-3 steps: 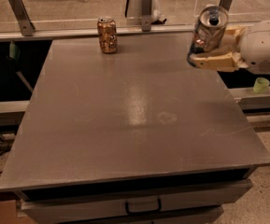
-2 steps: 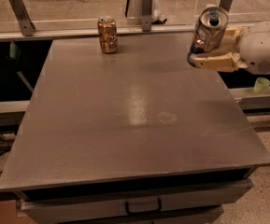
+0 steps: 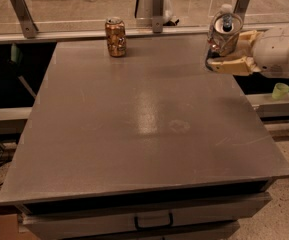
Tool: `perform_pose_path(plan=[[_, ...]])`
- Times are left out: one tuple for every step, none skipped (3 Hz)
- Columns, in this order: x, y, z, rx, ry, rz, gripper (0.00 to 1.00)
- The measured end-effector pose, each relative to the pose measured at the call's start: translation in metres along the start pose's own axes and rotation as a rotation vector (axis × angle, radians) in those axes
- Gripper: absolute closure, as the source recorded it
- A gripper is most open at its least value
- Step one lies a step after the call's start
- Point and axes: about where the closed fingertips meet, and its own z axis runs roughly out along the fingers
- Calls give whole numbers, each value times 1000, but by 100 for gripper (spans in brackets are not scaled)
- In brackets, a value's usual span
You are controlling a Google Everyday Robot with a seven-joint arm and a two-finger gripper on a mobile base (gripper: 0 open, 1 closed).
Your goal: Move redbull can near water bottle
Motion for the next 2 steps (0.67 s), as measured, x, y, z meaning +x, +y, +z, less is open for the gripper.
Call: perform_pose_path(plan=[[48,-29,15,69,45,62,100],[91,-51,31,122,83,140,100]])
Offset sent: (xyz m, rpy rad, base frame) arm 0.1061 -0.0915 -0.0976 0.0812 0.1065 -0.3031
